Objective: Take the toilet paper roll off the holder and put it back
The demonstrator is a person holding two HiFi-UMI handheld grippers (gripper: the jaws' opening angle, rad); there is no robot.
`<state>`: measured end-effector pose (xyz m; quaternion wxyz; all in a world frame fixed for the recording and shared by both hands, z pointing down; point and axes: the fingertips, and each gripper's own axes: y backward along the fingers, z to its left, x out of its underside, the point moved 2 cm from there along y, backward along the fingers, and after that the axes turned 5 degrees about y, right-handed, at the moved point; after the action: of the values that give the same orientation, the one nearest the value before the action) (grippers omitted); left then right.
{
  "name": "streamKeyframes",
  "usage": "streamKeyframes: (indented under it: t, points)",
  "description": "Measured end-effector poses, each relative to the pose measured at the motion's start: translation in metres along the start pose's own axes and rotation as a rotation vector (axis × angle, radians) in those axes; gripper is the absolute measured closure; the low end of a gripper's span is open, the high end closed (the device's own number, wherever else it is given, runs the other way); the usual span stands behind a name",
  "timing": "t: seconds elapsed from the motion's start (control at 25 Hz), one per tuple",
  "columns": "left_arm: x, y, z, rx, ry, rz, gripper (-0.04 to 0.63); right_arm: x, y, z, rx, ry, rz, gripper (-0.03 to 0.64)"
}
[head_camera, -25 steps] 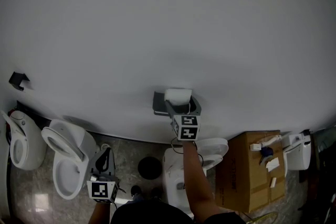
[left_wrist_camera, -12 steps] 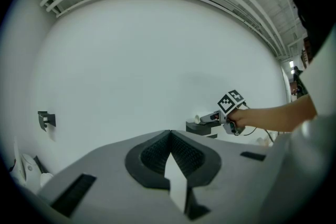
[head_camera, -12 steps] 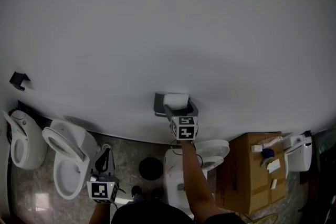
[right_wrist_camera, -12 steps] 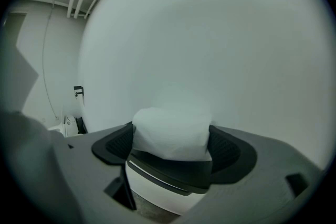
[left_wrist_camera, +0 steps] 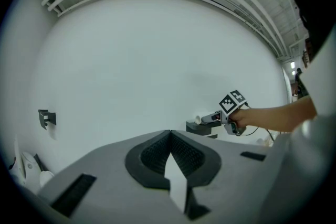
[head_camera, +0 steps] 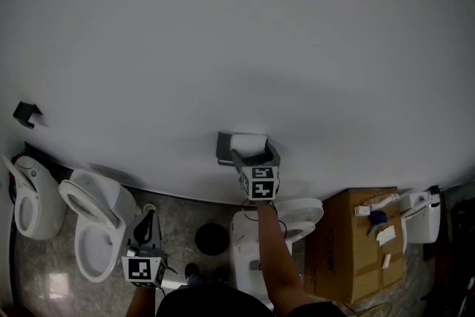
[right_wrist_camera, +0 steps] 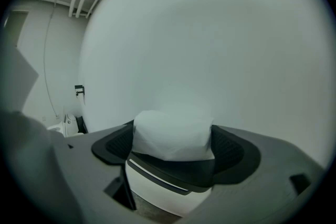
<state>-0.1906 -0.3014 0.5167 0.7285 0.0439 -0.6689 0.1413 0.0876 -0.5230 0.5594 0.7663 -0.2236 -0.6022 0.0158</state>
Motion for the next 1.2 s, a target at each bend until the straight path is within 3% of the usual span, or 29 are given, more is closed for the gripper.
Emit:
streamKeyframes:
  t: [0.32, 0.48, 0.64, 0.96, 1.2]
  points:
    - [-0.002, 0.003, -0.004, 0.003, 0.009, -0.007, 0.592, -0.004, 0.015, -0.004, 0.013, -0.004, -0.029, 0.167]
    - [0.010, 0.003, 0.003, 0.004, -0.045, -0.061, 0.592, -0.005, 0.022, -0.006, 0.021, -0.007, -0.037, 0.167]
    - [-0.005, 0.004, -0.010, 0.020, 0.005, -0.016, 0.592, -0.003, 0.034, -0.004, 0.011, -0.016, -0.044, 0.167]
    - [-0.007, 0.011, -0.018, 0.037, 0.001, -0.032, 0.592, -0.002, 0.067, 0.016, -0.041, -0.030, -0.068, 0.172]
    - [-0.015, 0.016, -0.021, 0.048, 0.004, -0.054, 0.592, -0.009, 0.105, 0.027, -0.030, -0.017, -0.135, 0.270]
